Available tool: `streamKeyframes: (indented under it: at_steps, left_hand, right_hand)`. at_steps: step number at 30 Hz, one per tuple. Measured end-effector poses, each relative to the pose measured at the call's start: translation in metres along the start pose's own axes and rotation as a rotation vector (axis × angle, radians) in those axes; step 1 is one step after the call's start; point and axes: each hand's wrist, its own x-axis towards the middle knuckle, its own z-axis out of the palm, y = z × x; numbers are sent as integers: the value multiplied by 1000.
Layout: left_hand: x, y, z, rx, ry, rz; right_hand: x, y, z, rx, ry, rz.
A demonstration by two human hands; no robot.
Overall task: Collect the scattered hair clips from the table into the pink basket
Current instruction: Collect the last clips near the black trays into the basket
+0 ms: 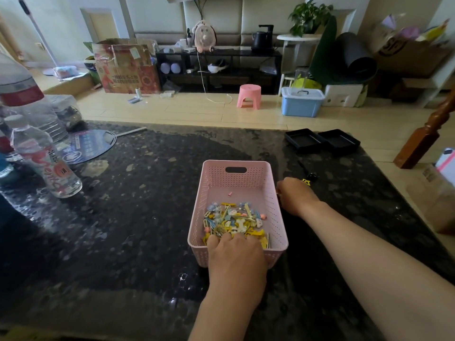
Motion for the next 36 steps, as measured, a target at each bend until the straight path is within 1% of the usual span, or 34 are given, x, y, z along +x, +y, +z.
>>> streamKeyframes:
  at_steps: [2,4,7,9,12,15,17,18,19,20,21,22,24,25,26,27,31,34,36]
  left_hand:
    - [0,1,-1,-2,-8,-1]
    - [0,1,-2,-3,-11,3]
    - [-1,1,-4,-9,-14,12]
    - [-2,1,-4,-10,-13,10]
    - [-3,2,-6,-5,-10,7]
    - [-4,3,-6,-2,-6,2]
    - [-4,3,-6,-5,-3,-1]
    - [-4,3,-7,-7,-3,0]
    - [-4,3,-7,-9,-4,0]
    - [-4,3,-7,-12,-5,0]
    - [-4,4,-7,-13,-3,-1]
    - [-4,4,-6,-9,-1,-2]
    - [-3,4,-4,11,6,-4]
    - [-3,3,-4,22,7,-4]
    - [-3,3,-3,30,9,-4]
    - [-3,3,-3,35,6,-5]
    - [-1,2,-2,29,-10,-6]
    - [0,2,-2,26,-8,-9]
    - [2,2,-2,26,-13,-11]
  right_hand:
    - [-10,3,-3,8,23,16]
    - [-21,6,-7,109,90,92]
    - [-31,11,-19,443,218,301]
    - [-35,13,-34,681,287,368]
    - [-42,8,-64,967,322,316]
    - [-48,-8,-91,1145,318,191]
    - [-51,-21,-102,1235,226,96]
    - [-52,-28,-106,1260,131,52]
    - [-53,-33,-107,1254,18,17]
    - [-52,-35,-106,1197,-72,-5]
    - [-49,-37,-103,1117,-100,-7]
    - [-45,-36,-99,1034,-65,14]
    - [-37,-29,-88,879,87,97]
    - [-32,-24,-80,798,130,145]
    - [-28,-16,-72,713,137,188]
    - [-24,-7,-62,632,109,228]
    - [-12,38,-28,372,-107,333]
    - [-8,63,-14,376,-166,440]
    - [-4,67,-9,370,-166,437]
